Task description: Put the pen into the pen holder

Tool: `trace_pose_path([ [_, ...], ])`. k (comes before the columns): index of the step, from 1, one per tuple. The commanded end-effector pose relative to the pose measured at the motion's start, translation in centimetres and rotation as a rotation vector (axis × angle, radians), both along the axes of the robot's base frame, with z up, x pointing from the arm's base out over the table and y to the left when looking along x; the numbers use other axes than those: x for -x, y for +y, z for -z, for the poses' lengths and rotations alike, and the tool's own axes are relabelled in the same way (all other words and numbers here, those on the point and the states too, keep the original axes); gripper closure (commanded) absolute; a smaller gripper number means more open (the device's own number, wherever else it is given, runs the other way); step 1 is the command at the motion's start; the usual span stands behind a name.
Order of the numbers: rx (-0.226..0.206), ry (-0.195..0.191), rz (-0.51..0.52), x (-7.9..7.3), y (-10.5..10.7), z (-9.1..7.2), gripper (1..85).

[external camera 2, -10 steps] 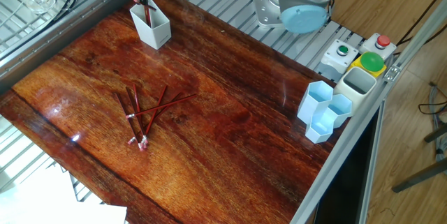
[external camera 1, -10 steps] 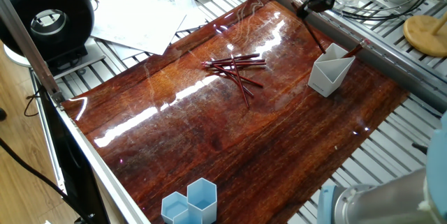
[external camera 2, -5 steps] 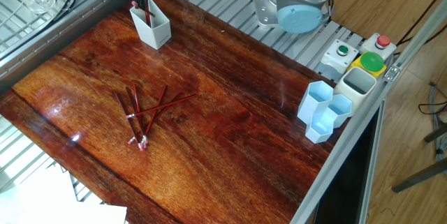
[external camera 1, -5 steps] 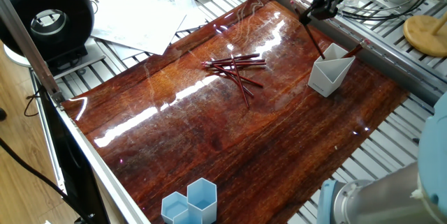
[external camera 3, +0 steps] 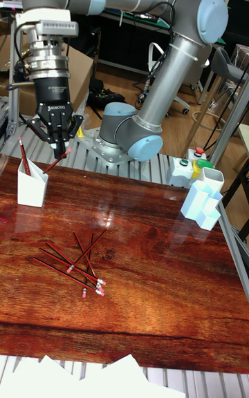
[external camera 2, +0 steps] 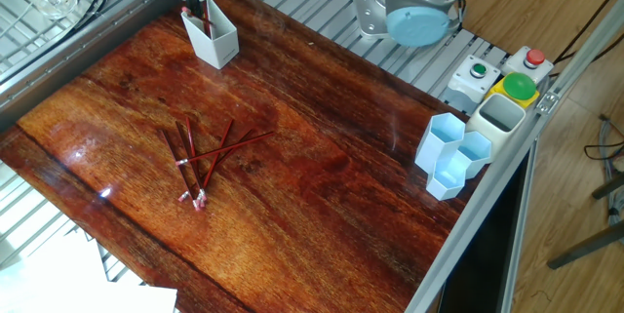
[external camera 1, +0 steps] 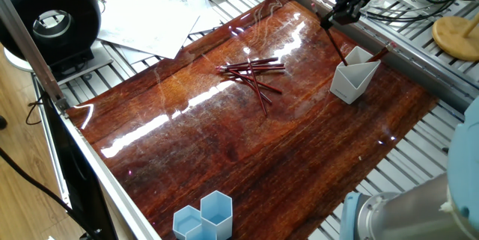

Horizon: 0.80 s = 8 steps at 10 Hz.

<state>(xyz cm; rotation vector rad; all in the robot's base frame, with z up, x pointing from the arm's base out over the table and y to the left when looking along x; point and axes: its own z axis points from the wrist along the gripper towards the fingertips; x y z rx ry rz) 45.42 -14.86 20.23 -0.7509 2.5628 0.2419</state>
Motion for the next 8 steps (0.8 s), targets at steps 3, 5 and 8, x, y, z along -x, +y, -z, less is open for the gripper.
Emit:
trace_pose_path([
  [3, 0.072, 0.148, 0.174, 2.5, -3.3, 1.7, 84.7],
  [5, 0.049, 0.165, 0.186, 2.8, -2.8, 1.7, 84.7],
  [8, 0.012, 0.139, 0.215, 2.7, -2.3, 0.8, 84.7],
])
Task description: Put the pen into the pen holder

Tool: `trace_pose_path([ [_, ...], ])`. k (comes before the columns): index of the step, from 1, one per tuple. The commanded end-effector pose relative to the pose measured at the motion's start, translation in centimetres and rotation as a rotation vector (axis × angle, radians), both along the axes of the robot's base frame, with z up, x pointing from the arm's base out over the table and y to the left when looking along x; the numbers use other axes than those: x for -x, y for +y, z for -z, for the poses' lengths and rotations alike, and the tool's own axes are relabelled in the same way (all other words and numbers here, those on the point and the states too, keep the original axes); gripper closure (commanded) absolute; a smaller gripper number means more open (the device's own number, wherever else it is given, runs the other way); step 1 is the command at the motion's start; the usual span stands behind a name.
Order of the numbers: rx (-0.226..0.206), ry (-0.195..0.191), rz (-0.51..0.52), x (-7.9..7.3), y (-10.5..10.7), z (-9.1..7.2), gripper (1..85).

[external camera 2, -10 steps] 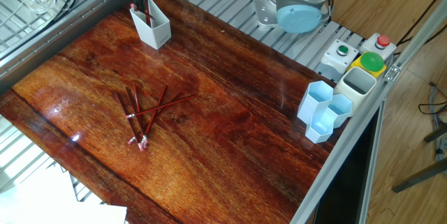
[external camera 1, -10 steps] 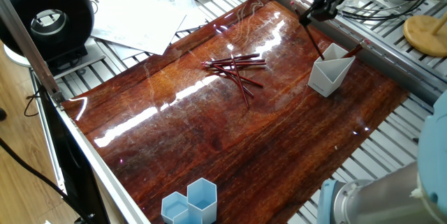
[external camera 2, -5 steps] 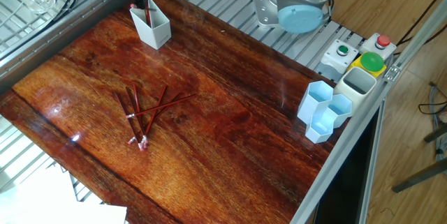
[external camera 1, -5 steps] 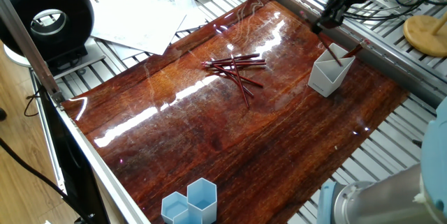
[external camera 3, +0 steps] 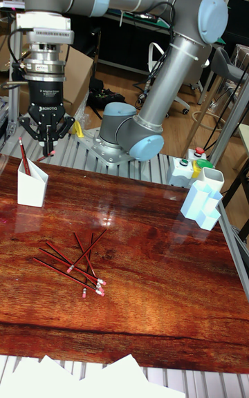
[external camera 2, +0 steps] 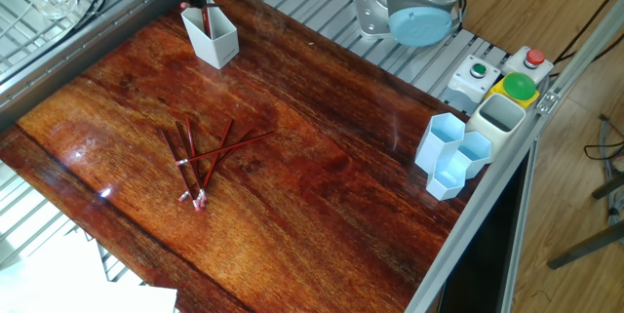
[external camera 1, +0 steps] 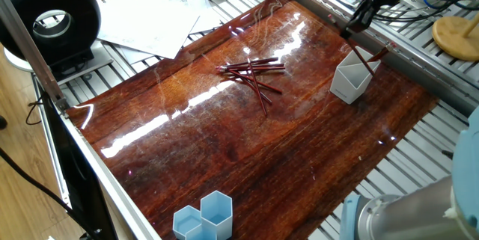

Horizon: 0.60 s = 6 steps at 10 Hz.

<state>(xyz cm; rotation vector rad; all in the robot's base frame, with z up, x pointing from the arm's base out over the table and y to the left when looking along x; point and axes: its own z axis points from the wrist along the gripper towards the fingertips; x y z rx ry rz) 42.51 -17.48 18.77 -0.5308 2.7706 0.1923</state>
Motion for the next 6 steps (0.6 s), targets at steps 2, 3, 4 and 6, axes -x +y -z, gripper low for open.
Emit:
trace_pose_path([
  [2, -0.049, -0.127, -0.007, -1.9, 0.6, -2.2, 84.7],
  [3, -0.042, -0.150, -0.015, -1.9, 0.6, -2.6, 84.7],
  [4, -0.036, -0.158, -0.014, -1.9, 0.3, -2.6, 84.7],
  [6, -0.068, -0.166, -0.004, -1.8, 0.2, -2.0, 84.7],
])
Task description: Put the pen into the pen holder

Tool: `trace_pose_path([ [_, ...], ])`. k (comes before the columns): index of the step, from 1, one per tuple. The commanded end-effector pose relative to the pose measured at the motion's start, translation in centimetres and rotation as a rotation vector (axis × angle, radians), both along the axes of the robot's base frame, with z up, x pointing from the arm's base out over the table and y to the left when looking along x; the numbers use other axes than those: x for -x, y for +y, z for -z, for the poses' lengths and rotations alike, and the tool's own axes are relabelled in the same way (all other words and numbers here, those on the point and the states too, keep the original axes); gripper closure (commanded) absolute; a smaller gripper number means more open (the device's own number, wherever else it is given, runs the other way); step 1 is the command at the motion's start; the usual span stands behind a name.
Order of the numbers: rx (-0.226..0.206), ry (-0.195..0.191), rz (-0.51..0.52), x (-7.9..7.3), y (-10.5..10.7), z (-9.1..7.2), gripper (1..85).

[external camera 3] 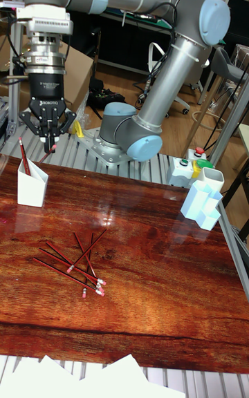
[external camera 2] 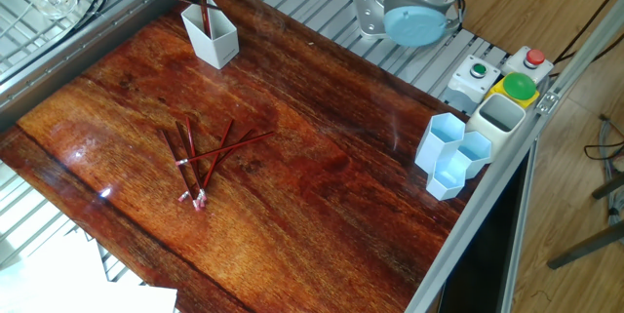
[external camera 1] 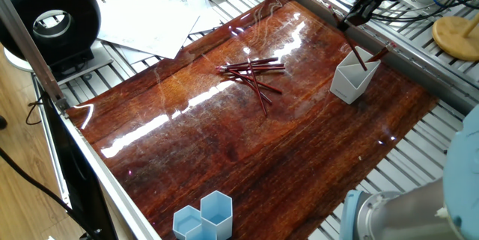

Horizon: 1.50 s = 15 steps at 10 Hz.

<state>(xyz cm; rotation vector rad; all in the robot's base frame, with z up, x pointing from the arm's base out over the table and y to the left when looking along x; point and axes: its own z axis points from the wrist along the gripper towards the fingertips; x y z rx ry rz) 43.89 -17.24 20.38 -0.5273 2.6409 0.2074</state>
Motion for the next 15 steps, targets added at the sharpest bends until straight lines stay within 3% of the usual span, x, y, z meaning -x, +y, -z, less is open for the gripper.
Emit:
trace_pose_path([
  [1, -0.053, -0.036, 0.010, -0.1, 0.0, -0.2, 84.7],
  [3, -0.067, -0.018, 0.018, 0.5, -0.1, 0.0, 84.7],
  [6, -0.052, -0.056, 0.000, 0.2, -0.9, 1.4, 84.7],
  [9, -0.062, -0.071, 0.004, 0.2, -1.3, 2.3, 84.7],
  [15, -0.077, -0.104, 0.056, -0.4, -1.5, 2.2, 84.7],
])
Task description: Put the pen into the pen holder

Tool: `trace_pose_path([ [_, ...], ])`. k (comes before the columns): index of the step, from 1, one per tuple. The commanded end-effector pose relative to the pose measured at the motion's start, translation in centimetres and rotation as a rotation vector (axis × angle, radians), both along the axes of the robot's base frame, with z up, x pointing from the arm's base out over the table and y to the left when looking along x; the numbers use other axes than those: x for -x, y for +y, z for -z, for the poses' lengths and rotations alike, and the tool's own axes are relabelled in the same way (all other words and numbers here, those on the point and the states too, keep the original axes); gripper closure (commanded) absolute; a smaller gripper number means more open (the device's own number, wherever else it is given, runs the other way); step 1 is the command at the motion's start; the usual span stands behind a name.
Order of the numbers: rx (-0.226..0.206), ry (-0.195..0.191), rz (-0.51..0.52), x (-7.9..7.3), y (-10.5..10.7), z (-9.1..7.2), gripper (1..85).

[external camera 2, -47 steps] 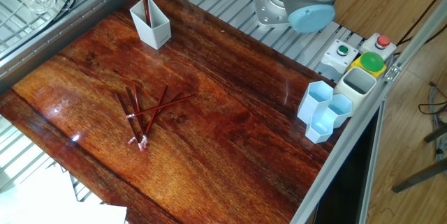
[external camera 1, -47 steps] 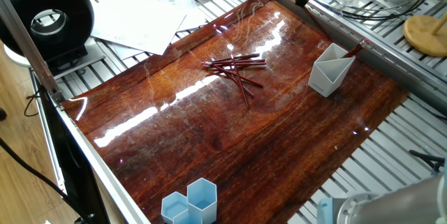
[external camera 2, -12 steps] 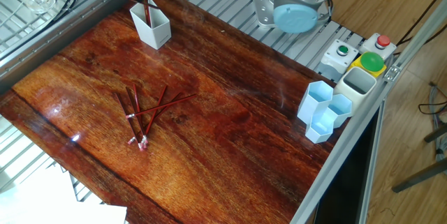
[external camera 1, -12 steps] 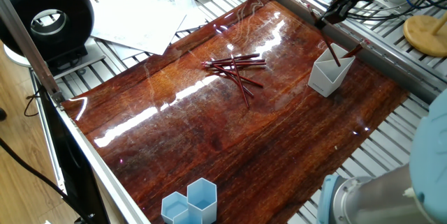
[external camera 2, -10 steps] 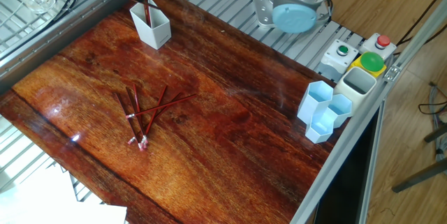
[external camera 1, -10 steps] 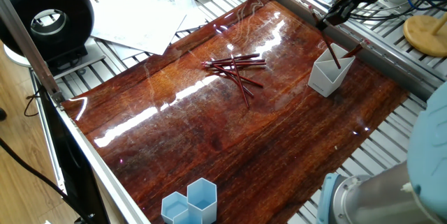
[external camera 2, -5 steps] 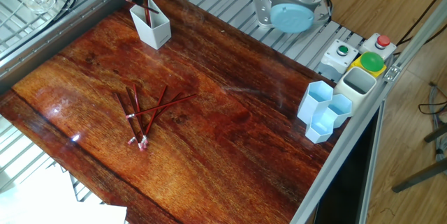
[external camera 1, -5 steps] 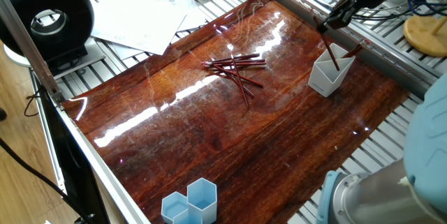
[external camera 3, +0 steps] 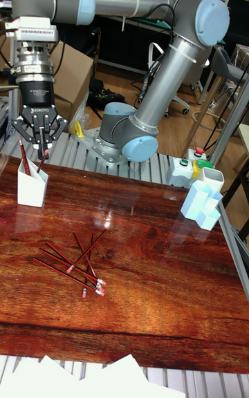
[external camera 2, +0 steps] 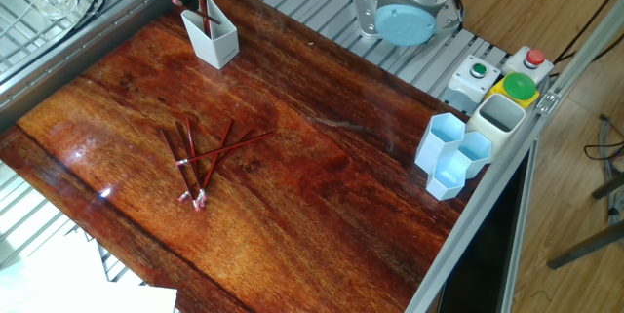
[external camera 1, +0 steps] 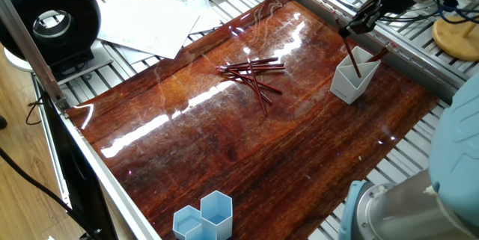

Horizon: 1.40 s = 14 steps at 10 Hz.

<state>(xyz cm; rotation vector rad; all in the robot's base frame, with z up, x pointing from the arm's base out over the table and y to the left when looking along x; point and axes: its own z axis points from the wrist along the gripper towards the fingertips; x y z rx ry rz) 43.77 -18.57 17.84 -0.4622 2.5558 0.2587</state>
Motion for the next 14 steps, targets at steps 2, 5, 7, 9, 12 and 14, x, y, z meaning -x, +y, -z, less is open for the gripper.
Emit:
trace_pose_path([
  [2, -0.025, -0.034, 0.045, -0.5, 0.0, -0.1, 84.7],
  [5, -0.042, -0.037, 0.082, -0.1, 0.1, 0.2, 84.7],
  [7, -0.038, -0.055, 0.092, -0.2, -0.2, 0.5, 84.7],
  [9, -0.025, -0.071, 0.104, -0.2, -0.6, 0.8, 84.7],
  [12, -0.028, -0.075, 0.120, 0.0, -0.8, 1.3, 84.7],
  [14, -0.032, -0.069, 0.136, 0.4, -0.7, 1.4, 84.7],
])
